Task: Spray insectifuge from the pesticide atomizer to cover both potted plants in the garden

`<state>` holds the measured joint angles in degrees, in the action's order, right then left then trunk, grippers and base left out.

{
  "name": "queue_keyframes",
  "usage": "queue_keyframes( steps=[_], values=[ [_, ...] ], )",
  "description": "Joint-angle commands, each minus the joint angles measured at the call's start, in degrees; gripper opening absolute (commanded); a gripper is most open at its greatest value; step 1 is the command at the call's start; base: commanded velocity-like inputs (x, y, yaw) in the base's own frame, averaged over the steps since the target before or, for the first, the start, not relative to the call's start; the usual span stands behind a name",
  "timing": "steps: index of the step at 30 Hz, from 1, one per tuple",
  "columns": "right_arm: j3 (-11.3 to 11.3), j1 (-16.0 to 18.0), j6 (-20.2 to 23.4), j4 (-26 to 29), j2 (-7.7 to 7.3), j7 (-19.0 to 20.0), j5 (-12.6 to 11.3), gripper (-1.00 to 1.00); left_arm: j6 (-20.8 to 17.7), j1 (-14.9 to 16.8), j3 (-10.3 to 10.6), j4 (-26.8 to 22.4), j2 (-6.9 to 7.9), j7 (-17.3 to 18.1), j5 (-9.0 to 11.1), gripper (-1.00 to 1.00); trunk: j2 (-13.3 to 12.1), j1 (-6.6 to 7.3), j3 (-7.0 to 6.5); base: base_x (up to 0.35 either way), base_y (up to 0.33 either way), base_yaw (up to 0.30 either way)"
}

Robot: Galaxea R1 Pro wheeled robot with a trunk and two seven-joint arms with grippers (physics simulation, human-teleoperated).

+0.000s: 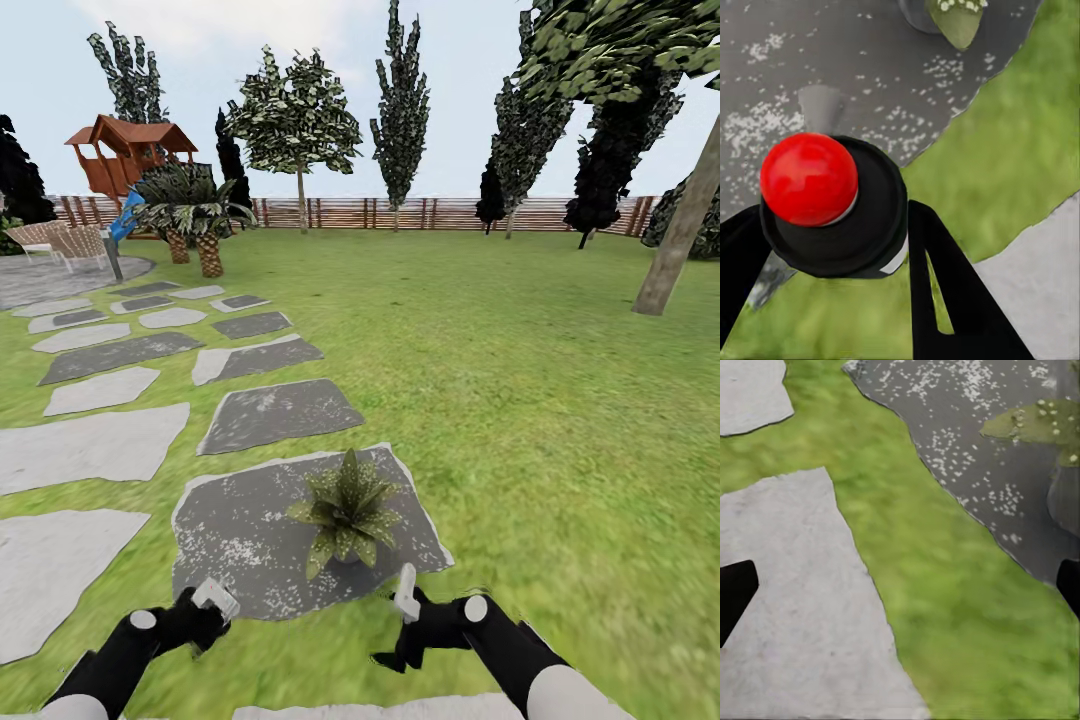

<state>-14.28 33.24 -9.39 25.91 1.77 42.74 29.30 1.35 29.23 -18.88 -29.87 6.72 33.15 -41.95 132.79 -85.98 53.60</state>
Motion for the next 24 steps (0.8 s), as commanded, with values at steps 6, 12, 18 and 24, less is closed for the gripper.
queue_keyframes(
  steps=[6,12,18,24],
  values=[
    [2.8,-0.3,-10.5,-13.6,-0.06,-24.7,-4.0,1.00,4.9,-1.5,-0.5,10.7,-4.19,-24.9,8.5,-1.00,0.0,0.01,0.05,0.000,0.000,0.000],
    [3.3,-5.7,-24.4,-21.2,-5.35,-36.9,-18.5,1.00,8.7,-2.3,-0.8,18.8,-5.52,-38.8,12.9,-1.00,0.0,0.01,0.05,0.000,0.000,0.000],
    [3.4,-9.8,-28.4,-21.3,-7.72,-37.8,-34.6,1.00,12.7,-5.3,-0.7,18.9,-5.63,-40.0,20.8,-1.00,0.0,0.01,0.05,0.000,0.000,0.000],
    [3.4,-9.9,-28.5,-21.5,-9.40,-37.8,-35.5,1.00,15.1,-7.1,-1.2,18.6,-5.51,-40.1,23.4,-1.00,0.0,0.01,0.06,0.000,0.000,0.001]
  ],
)
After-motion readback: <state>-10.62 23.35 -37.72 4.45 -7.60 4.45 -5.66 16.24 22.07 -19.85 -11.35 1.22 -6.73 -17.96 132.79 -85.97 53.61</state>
